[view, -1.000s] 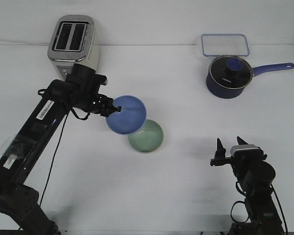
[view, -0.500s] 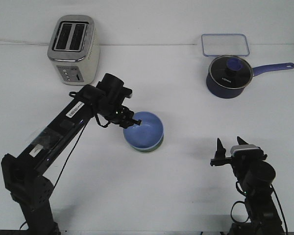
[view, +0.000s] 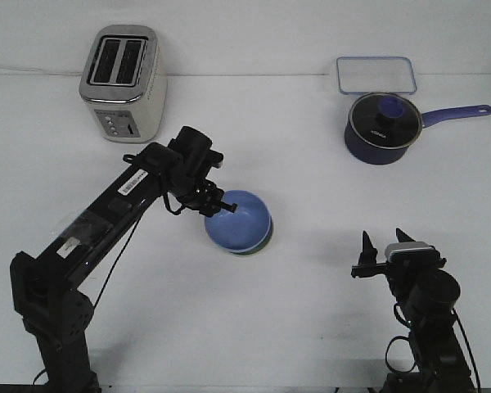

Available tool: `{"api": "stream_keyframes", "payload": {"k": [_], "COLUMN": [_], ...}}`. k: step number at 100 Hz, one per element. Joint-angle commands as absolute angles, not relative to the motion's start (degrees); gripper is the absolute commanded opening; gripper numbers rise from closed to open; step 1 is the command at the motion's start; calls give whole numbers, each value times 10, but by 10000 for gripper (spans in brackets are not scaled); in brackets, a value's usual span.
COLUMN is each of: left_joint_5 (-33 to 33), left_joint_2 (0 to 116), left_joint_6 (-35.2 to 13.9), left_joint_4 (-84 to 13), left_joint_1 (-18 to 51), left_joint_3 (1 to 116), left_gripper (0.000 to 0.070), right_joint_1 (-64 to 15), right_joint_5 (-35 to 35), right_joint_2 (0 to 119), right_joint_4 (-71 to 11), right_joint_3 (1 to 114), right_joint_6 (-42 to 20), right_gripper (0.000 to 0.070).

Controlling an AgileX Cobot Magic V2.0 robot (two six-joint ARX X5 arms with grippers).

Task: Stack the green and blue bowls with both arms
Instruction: 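Carry the blue bowl over the green bowl with the left gripper, then lower the blue bowl onto the green bowl and open the left gripper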

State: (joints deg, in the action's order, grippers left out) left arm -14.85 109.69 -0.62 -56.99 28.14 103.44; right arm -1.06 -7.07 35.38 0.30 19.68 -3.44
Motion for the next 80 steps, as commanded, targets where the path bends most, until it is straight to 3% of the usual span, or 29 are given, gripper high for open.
{"api": "stream_keyframes", "payload": {"k": [1,47,61,76,80], "left_joint_5": [-150,-150,-150,-150,-150], "left_joint_2": [1113,1126,1126,1126,1126], "left_joint_6": [-7,-10,-11,-11,-11], "left_joint_4": [-566,-555,-554,-554,-554], "left_joint_1": [285,293,293,293,293], "left_joint_3": [1045,1045,1045,1045,1045], "left_gripper": [15,19,104,111,146], "right_joint_1": [-11,-11,-11,-11,-11], "right_joint_5": [-71,-70,-71,-70,-70], "right_joint_2": [356,356,356,356,356], "right_joint_4": [9,9,9,9,9], "right_joint_3": [197,197,197,197,197], "right_joint_6": [-41,-41,-41,-41,-41], "right_gripper": [489,489,489,489,489]}}
